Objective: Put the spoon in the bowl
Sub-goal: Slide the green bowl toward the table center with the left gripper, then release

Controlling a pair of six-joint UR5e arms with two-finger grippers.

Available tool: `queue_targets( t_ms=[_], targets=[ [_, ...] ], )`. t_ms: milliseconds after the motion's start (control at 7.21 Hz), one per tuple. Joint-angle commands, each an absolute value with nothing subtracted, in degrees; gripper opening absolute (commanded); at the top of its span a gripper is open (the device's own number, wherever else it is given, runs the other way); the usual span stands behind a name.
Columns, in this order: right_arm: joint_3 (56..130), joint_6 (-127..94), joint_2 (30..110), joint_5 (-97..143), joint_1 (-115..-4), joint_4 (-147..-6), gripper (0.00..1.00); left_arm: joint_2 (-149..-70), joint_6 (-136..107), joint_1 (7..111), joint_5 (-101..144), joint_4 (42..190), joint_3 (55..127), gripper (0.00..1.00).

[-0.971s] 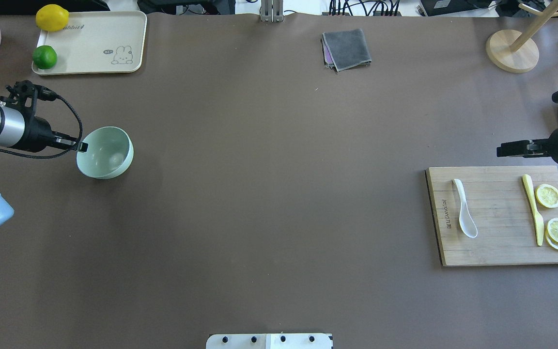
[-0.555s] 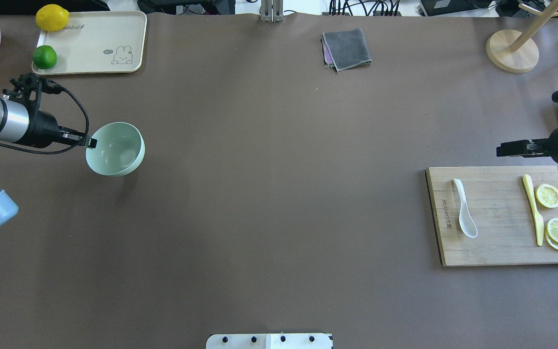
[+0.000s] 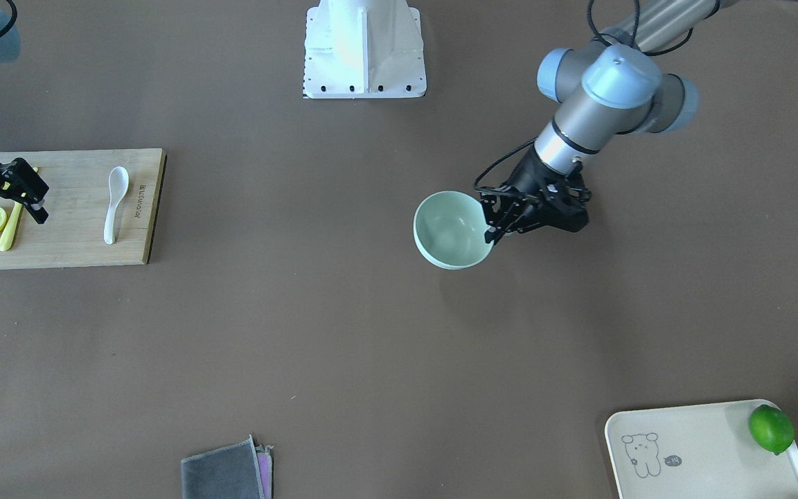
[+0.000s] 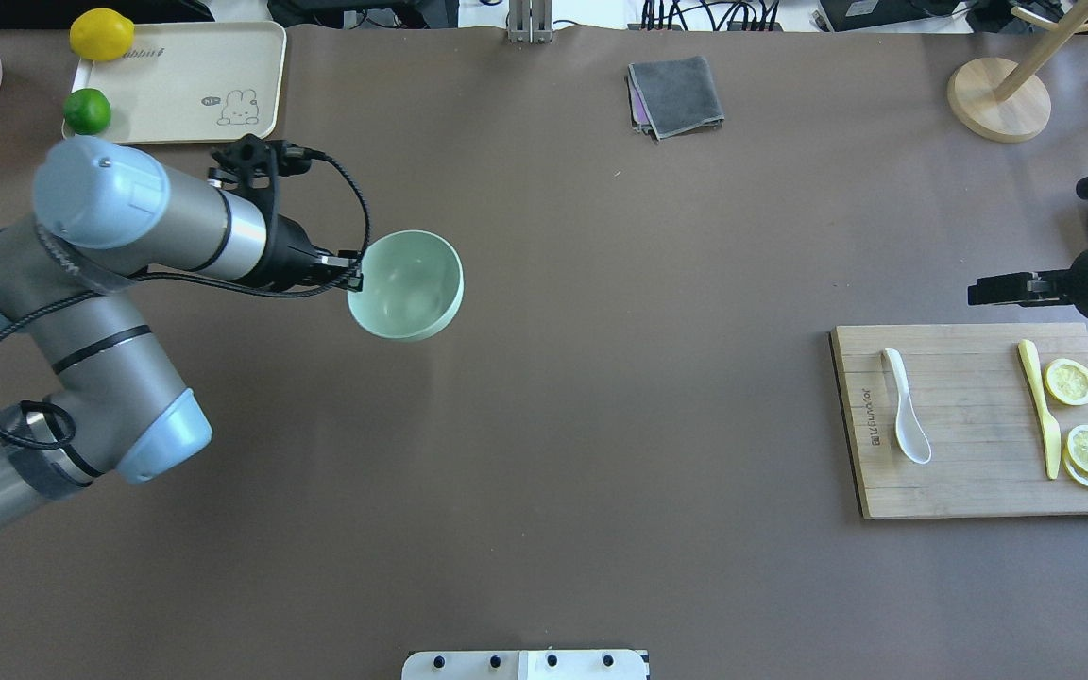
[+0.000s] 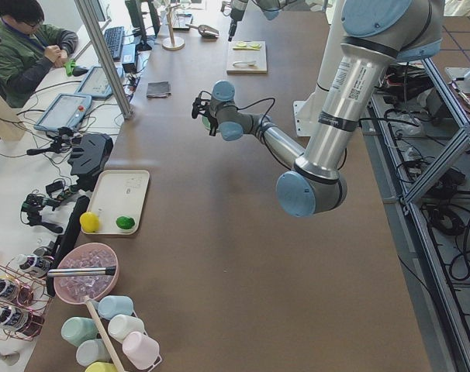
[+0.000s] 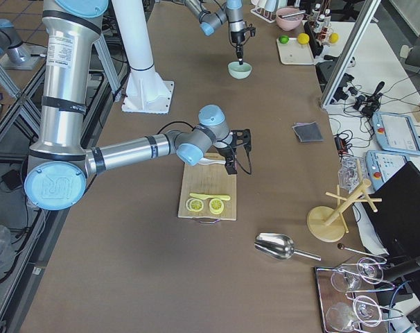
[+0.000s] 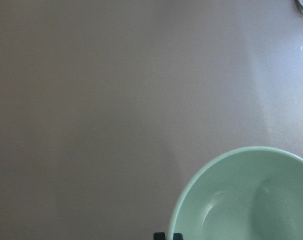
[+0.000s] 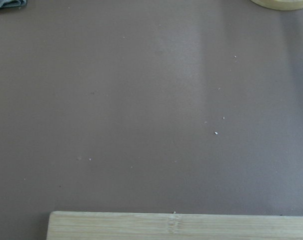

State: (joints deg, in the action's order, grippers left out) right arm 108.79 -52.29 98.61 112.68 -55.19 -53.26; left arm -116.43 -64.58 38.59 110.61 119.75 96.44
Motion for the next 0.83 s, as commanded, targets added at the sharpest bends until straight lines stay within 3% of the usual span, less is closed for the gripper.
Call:
queue_targets(
  t_ms=[0, 277, 416, 555, 693],
  targets=[
    [108.81, -52.38, 98.61, 112.68, -55.20, -53.26, 1.00, -120.84, -66.09, 30.88, 100.41, 114.00, 95.72, 0.00],
    [108.90, -52.38, 98.70, 112.68, -55.20, -53.26, 1.00, -121.99, -66.27, 29.28, 97.58, 114.08, 93.96, 0.00],
    [108.90, -52.30, 98.70, 112.68, -55.20, -53.26, 1.00, -122.17, -66.36, 28.40, 96.95, 114.08, 93.96, 0.21],
    [108.90, -52.21, 98.70, 112.68, -55.20, -53.26, 1.00, -122.52, -66.27, 28.30, 96.94, 114.26, 94.13, 0.99],
    [108.90, -52.29, 98.70, 112.68, -55.11, -53.26, 1.00, -121.91, -66.27, 28.56, 96.16, 114.61, 95.09, 0.98]
  ],
)
